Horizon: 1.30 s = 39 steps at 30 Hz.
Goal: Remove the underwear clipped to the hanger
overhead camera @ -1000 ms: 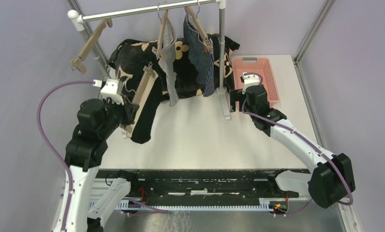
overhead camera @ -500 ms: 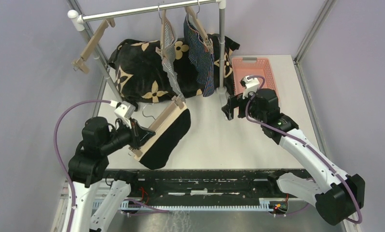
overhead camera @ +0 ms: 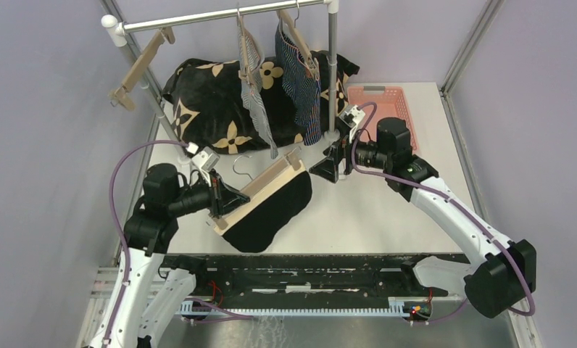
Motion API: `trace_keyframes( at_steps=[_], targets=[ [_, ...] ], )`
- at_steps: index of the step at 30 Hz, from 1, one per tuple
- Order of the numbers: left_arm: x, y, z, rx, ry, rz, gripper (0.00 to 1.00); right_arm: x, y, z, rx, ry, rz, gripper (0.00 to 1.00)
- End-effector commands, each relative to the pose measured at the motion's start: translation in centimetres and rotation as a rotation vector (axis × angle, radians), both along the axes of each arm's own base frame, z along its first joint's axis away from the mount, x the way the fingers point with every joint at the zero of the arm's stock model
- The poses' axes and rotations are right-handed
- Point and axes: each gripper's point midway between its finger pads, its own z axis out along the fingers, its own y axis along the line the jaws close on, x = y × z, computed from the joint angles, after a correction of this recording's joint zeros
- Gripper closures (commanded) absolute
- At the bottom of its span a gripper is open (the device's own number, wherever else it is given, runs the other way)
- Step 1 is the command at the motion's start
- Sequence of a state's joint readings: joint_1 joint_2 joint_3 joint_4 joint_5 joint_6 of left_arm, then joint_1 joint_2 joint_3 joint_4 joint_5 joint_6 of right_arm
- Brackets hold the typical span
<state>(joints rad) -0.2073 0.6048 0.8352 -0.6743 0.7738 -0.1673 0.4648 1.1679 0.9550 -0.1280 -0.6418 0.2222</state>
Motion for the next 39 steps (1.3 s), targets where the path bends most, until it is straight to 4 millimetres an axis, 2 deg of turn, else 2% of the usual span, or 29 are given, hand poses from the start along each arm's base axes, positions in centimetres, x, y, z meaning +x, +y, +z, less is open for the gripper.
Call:
trace_keyframes(
  at_steps=[1, 6, 11, 18, 23, 27, 29, 30, 31, 32, 33, 36, 37, 38, 39],
  targets=[
    [1.3, -1.5, 4.1, -0.079, -0.136, -0.088, 0.97, -1.3, 2.3, 7.1, 0.151, -0.16, 0.187, 0.01],
    [1.7, -2.8, 3.8, -0.103, -0.129, -0.178, 0.97, -1.0, 3.5, 9.0, 0.196, -0.178, 0.262, 0.01],
    [2.2, -3.7, 4.0, -0.098, -0.144, -0.231, 0.97, -0.3, 4.9, 9.6, 0.248, -0.118, 0.325, 0.05],
    [2.4, -4.5, 5.1, -0.126, -0.195, -0.262, 0.97, 0.1, 4.8, 8.9, 0.234, -0.121, 0.305, 0.05],
    [2.8, -4.6, 4.5, -0.13, -0.181, -0.262, 0.97, 0.2, 4.8, 8.8, 0.223, -0.112, 0.3, 0.08],
    [3.3, -4.7, 3.9, -0.133, -0.17, -0.243, 0.97, 0.1, 4.8, 8.5, 0.22, -0.094, 0.301, 0.23],
    [3.5, -4.7, 3.7, -0.136, -0.162, -0.236, 0.97, 0.2, 4.9, 8.4, 0.217, -0.091, 0.305, 0.35],
    [3.6, -4.7, 3.6, -0.135, -0.157, -0.233, 0.97, 0.1, 4.9, 8.4, 0.218, -0.088, 0.314, 0.48],
    [3.8, -4.7, 3.4, -0.133, -0.153, -0.229, 0.97, 0.2, 5.0, 8.3, 0.217, -0.081, 0.318, 0.65],
    [3.9, -4.7, 3.3, -0.131, -0.149, -0.225, 0.97, 0.3, 5.0, 8.2, 0.216, -0.076, 0.316, 0.87],
    [4.0, -4.7, 3.2, -0.129, -0.147, -0.219, 0.97, 0.4, 5.0, 8.1, 0.214, -0.07, 0.306, 0.98],
    [4.3, -4.8, 3.1, -0.13, -0.147, -0.215, 0.97, 0.6, 5.0, 7.9, 0.21, -0.068, 0.296, 0.99],
    [4.4, -4.8, 3.2, -0.133, -0.149, -0.214, 0.97, 0.6, 5.0, 7.8, 0.206, -0.068, 0.292, 0.97],
    [4.4, -4.8, 3.2, -0.134, -0.15, -0.213, 0.97, 0.7, 4.9, 7.9, 0.204, -0.073, 0.287, 0.9],
    [4.5, -4.9, 3.3, -0.136, -0.149, -0.213, 0.97, 0.6, 4.8, 7.9, 0.201, -0.08, 0.282, 0.78]
  ],
)
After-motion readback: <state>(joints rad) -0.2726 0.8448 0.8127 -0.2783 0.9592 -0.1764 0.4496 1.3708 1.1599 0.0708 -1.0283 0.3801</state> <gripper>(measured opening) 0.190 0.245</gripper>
